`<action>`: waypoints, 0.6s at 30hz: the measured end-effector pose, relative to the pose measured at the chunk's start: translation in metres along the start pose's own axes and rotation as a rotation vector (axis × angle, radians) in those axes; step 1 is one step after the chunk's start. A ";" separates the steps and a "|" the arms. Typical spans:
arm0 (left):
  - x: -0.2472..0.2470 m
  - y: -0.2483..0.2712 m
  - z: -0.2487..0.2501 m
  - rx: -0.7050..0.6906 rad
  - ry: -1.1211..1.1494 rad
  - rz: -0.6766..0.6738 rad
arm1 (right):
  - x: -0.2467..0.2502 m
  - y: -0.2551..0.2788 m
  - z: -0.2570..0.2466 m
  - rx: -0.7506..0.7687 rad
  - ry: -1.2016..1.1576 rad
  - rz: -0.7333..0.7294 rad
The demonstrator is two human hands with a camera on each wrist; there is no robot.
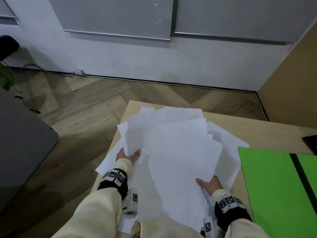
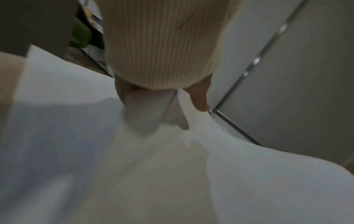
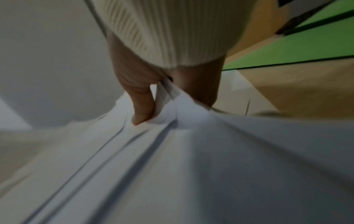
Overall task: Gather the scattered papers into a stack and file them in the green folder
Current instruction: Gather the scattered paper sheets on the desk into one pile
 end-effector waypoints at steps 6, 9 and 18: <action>0.021 0.001 -0.038 0.051 0.220 0.006 | 0.015 -0.001 0.010 0.029 -0.157 0.023; 0.001 0.008 -0.042 0.043 0.169 0.032 | -0.007 0.001 0.007 0.049 -0.163 -0.103; -0.004 -0.001 -0.045 0.105 0.004 -0.045 | -0.006 -0.002 -0.028 0.185 0.108 0.239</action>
Point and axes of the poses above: each hand's wrist, its own y-axis away from the middle knuckle, its own x-axis out of the back of the hand, z = x × y, the point moved 5 cm from there along -y, towards the middle knuckle, and after that the axes turned 11 degrees about -z, right-handed, at the moved point
